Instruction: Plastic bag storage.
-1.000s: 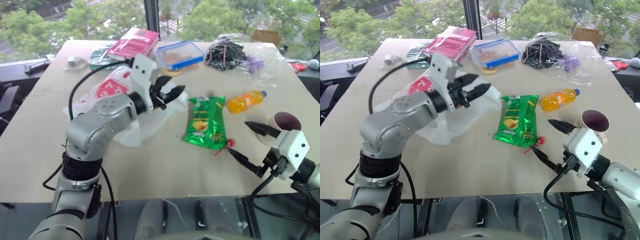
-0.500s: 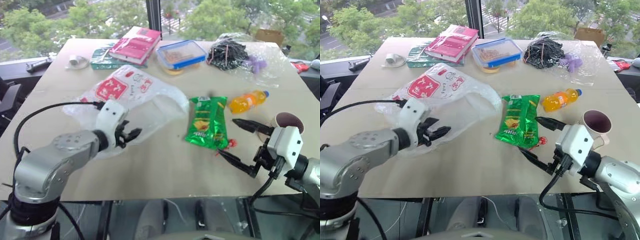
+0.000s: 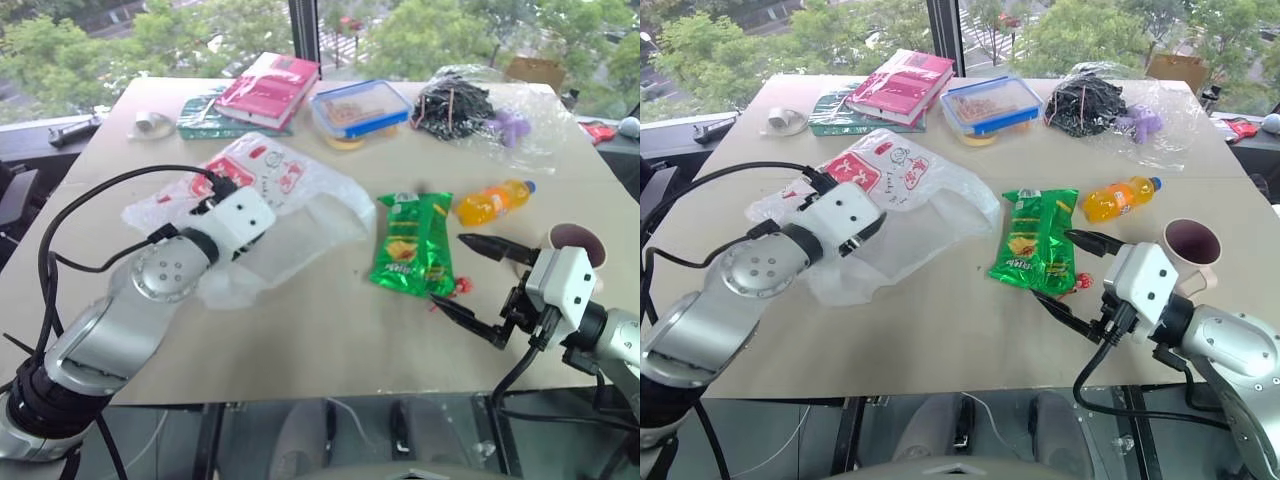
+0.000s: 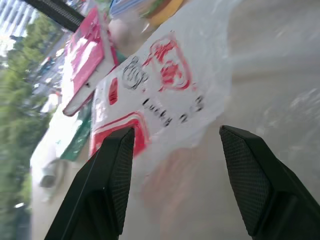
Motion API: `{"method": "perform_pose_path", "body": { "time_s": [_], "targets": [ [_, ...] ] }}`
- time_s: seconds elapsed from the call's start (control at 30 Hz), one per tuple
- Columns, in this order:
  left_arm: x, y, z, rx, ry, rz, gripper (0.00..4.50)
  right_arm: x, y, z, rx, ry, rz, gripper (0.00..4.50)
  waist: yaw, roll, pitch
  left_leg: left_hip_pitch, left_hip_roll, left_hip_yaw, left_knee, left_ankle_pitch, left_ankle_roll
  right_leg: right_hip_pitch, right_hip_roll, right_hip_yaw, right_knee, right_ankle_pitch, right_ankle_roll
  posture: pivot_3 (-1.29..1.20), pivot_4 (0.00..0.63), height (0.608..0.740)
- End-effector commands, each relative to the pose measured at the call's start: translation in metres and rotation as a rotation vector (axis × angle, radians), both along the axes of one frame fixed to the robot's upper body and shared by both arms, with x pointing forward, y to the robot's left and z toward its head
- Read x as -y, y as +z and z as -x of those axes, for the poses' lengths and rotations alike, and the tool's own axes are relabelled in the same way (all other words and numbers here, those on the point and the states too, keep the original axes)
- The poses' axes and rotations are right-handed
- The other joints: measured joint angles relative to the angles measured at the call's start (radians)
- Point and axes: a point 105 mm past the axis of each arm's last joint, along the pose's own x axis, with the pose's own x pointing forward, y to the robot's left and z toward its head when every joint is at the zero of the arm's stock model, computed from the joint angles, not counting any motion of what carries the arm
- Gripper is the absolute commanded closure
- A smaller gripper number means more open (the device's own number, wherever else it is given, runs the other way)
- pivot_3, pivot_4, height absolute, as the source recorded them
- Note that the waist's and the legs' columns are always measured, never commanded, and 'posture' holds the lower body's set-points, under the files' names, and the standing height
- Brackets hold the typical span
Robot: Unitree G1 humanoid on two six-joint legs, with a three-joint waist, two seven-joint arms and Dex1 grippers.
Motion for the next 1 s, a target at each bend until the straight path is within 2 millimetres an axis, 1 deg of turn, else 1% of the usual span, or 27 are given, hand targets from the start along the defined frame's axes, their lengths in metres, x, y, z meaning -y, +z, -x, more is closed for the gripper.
{"method": "perform_pose_path", "body": {
  "time_s": [0.03, 0.13, 0.27, 0.33, 0.4, 0.47, 0.57, 0.73, 0.77, 0.83, 0.87, 0.9, 0.97, 1.0],
  "targets": [
    [-0.004, 0.007, -0.007, 0.048, 0.006, -0.087, 1.66, -0.003, 0.007, 0.004, 0.049, 0.002, 0.012, 0.07, 0.000, 0.000, 0.000, 0.000, 0.000, 0.000, 0.000, 0.000, 0.000, 0.000, 0.000, 0.000, 0.000, 0.000, 0.000, 0.00, 0.150, 0.740],
    [-0.015, -0.005, -0.016, -0.007, 0.035, -0.140, 1.66, -0.003, 0.006, 0.004, 0.049, -0.003, 0.011, 0.07, 0.000, 0.000, 0.000, 0.000, 0.000, 0.000, 0.000, 0.000, 0.000, 0.000, 0.000, 0.000, 0.000, 0.000, 0.001, 0.00, 0.150, 0.740],
    [-0.015, -0.017, -0.018, -0.106, 0.033, -0.090, 1.66, -0.004, 0.004, 0.004, 0.048, -0.006, 0.018, 0.07, -0.001, 0.000, 0.000, 0.000, 0.000, 0.000, 0.000, 0.000, 0.000, 0.000, 0.000, 0.000, 0.001, 0.001, 0.002, 0.00, 0.150, 0.740],
    [-0.014, -0.024, -0.016, -0.182, 0.037, -0.033, 1.66, -0.005, 0.004, 0.004, 0.049, -0.007, 0.018, 0.07, 0.000, 0.000, 0.000, 0.000, 0.000, 0.000, 0.000, 0.000, 0.000, 0.000, 0.000, 0.000, 0.001, 0.001, 0.002, 0.00, 0.150, 0.740],
    [-0.010, -0.026, -0.011, -0.245, 0.004, -0.015, 1.66, -0.005, 0.004, 0.005, 0.047, -0.009, 0.018, 0.07, -0.001, 0.000, 0.000, -0.001, 0.000, 0.000, 0.000, 0.000, 0.000, 0.000, 0.000, 0.000, 0.001, 0.001, 0.003, 0.00, 0.150, 0.740],
    [-0.010, -0.021, -0.012, -0.236, -0.012, -0.054, 1.66, -0.005, 0.003, 0.005, 0.045, -0.009, 0.017, 0.07, -0.001, 0.000, 0.000, -0.001, 0.000, 0.000, 0.000, 0.000, 0.000, 0.000, 0.000, 0.000, 0.001, 0.001, 0.003, 0.00, 0.150, 0.740],
    [-0.014, -0.022, -0.014, -0.243, -0.020, -0.123, 1.66, -0.007, 0.002, 0.005, 0.042, -0.007, 0.015, 0.07, -0.001, -0.001, 0.000, 0.000, 0.000, 0.000, 0.000, 0.000, 0.000, 0.000, 0.000, 0.000, 0.001, 0.001, 0.003, 0.00, 0.150, 0.740],
    [-0.026, -0.038, -0.021, -0.248, -0.036, -0.269, 1.66, -0.010, -0.001, 0.004, 0.039, -0.007, 0.008, 0.07, -0.001, -0.001, 0.000, 0.000, 0.000, 0.000, 0.000, 0.000, 0.000, 0.000, 0.000, 0.000, 0.002, 0.001, 0.003, 0.00, 0.150, 0.740],
    [-0.028, -0.041, -0.023, -0.252, -0.039, -0.286, 2.17, -0.011, -0.001, 0.004, 0.039, -0.006, 0.007, 0.00, -0.001, -0.001, 0.000, 0.000, 0.000, 0.000, 0.000, 0.000, 0.000, 0.000, 0.000, 0.000, 0.002, 0.001, 0.003, 0.00, 0.150, 0.740],
    [-0.031, -0.048, -0.026, -0.269, -0.036, -0.283, 2.87, -0.012, -0.001, 0.003, 0.038, -0.003, 0.005, 0.00, -0.001, -0.001, 0.000, 0.000, 0.000, 0.000, 0.000, 0.000, 0.000, 0.000, 0.000, 0.000, 0.002, 0.001, 0.003, 0.00, 0.150, 0.740],
    [-0.033, -0.050, -0.027, -0.276, -0.033, -0.273, 3.31, -0.012, -0.001, 0.003, 0.038, -0.003, 0.005, 0.00, -0.001, -0.001, 0.000, 0.000, 0.000, 0.000, 0.000, 0.000, 0.000, -0.001, 0.000, 0.000, 0.002, 0.001, 0.003, 0.00, 0.150, 0.740],
    [-0.033, -0.050, -0.029, -0.279, -0.031, -0.238, 3.94, -0.013, -0.001, 0.002, 0.038, -0.004, 0.005, 0.00, -0.001, -0.001, 0.000, 0.000, 0.000, 0.000, 0.000, 0.000, 0.000, 0.000, 0.000, 0.000, 0.002, 0.001, 0.003, 0.00, 0.150, 0.740],
    [-0.022, -0.039, -0.035, -0.268, -0.027, 0.018, 4.42, -0.012, -0.002, 0.000, 0.039, -0.016, 0.006, 0.00, 0.001, -0.001, 0.000, 0.000, 0.000, 0.000, 0.000, 0.000, 0.000, -0.001, 0.000, 0.000, 0.002, 0.001, 0.003, 0.00, 0.150, 0.740],
    [-0.017, -0.030, -0.037, -0.262, -0.034, 0.151, 4.42, -0.012, -0.002, -0.002, 0.039, -0.022, 0.007, 0.00, 0.002, -0.001, 0.000, -0.001, 0.000, 0.000, 0.002, 0.000, 0.000, -0.001, 0.000, 0.000, 0.003, 0.001, 0.003, 0.00, 0.150, 0.740]
  ]
}}
